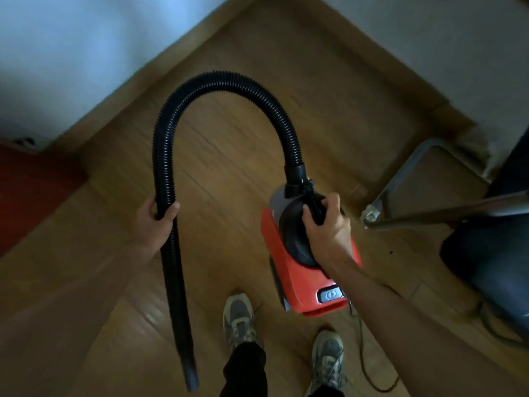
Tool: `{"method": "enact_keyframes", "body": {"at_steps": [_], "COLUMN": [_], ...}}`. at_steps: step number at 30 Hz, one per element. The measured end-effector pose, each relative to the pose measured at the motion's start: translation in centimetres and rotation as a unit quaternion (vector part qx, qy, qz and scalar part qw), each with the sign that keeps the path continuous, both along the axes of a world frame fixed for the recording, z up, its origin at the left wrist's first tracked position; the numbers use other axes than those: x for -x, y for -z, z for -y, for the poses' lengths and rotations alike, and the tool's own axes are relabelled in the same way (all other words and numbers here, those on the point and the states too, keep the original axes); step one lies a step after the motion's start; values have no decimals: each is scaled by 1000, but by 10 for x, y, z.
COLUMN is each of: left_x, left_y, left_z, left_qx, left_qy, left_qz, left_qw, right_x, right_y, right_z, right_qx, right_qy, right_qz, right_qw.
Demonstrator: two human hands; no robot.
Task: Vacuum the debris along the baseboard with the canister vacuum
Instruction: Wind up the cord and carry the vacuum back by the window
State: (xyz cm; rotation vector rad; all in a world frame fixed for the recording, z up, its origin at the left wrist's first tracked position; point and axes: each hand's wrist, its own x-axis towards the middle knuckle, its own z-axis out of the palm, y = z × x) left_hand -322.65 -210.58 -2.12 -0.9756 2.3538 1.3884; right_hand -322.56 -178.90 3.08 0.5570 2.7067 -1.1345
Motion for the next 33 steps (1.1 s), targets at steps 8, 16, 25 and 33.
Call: {"method": "enact_keyframes", "body": {"at_steps": [8,16,25,33], "left_x": [72,138,161,140], "left_y": [-173,-355,-564,-698], "left_z": [20,51,99,103], "left_qx": [23,44,164,199], "left_qy": [-17,-41,-56,-106], "left_qz": [-81,-148,-225,-288], "left_qw": [996,987,959,931], "right_x": [71,140,195,213], "right_y": [-162,-342,-538,-667], "right_z": [40,85,139,172], "right_qx": [26,40,45,79], "right_qy": [-8,-39,-67,-115], "right_qz": [-54,-121,-213,-311], "right_qw": [998,991,974,940]}}
